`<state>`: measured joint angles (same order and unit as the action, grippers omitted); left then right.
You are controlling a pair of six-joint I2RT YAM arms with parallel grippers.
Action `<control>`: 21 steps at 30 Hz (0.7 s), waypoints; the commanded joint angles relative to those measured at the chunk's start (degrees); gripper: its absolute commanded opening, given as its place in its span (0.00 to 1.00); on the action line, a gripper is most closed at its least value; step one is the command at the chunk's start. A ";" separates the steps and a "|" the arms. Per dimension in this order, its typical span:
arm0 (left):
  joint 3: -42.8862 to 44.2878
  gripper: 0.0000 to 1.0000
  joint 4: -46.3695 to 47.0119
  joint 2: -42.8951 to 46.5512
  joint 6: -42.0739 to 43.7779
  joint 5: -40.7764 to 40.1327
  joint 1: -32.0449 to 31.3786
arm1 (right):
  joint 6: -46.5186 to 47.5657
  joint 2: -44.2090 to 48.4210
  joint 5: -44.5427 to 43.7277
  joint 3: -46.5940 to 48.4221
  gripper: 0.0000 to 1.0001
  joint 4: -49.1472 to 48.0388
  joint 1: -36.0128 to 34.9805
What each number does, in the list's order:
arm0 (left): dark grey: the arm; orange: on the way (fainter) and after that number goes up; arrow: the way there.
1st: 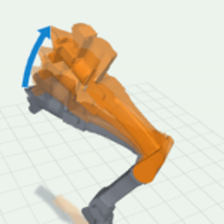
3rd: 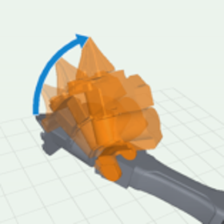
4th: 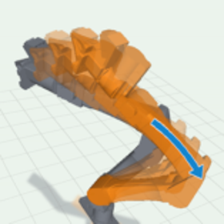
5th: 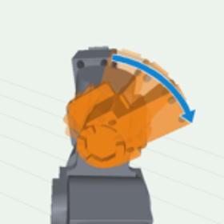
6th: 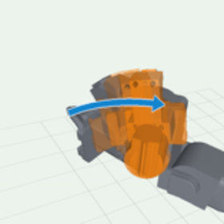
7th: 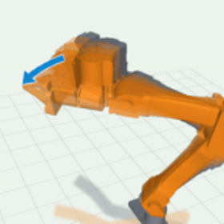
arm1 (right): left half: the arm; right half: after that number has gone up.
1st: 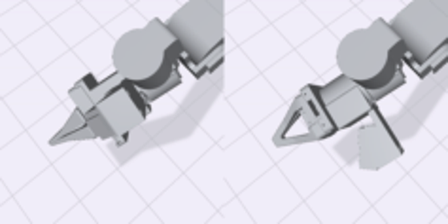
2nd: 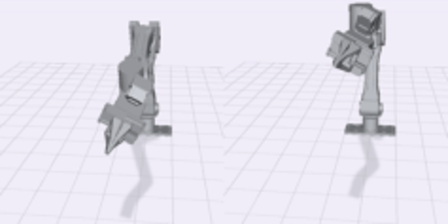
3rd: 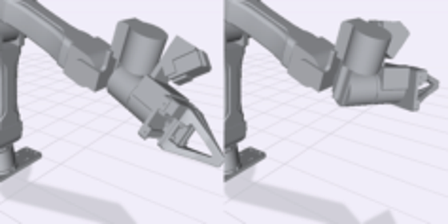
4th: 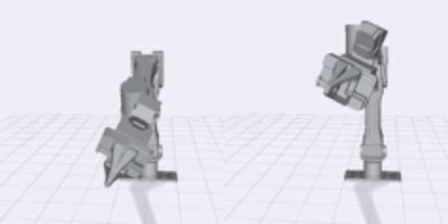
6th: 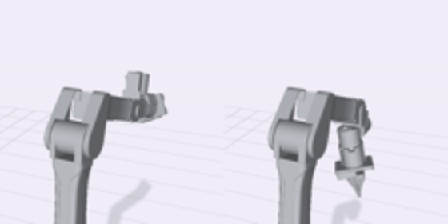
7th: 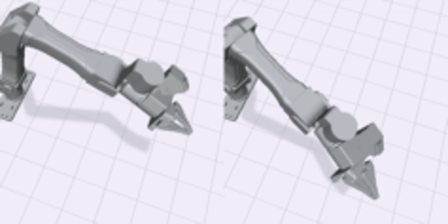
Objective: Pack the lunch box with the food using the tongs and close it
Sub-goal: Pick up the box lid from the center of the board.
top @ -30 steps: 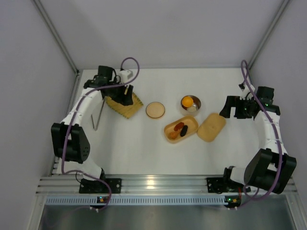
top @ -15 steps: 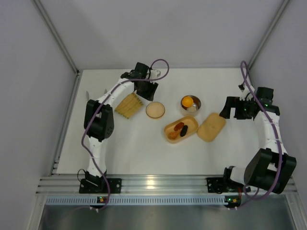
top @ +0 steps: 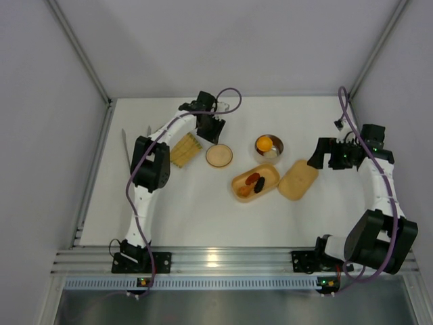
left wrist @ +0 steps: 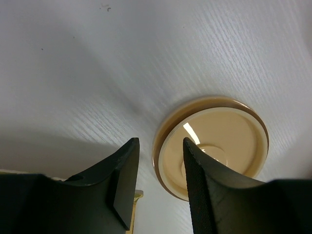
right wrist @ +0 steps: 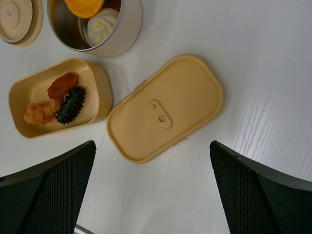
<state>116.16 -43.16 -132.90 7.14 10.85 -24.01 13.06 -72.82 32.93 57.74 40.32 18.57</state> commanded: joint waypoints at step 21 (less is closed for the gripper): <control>-1.55 0.35 0.00 -3.77 1.13 -1.44 -2.00 | 11.64 3.21 9.44 6.25 0.99 6.00 0.15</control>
<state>114.96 -43.64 -135.04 7.64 11.03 -25.28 21.54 -71.88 39.97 60.66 44.01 18.55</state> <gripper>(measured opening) 0.353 0.993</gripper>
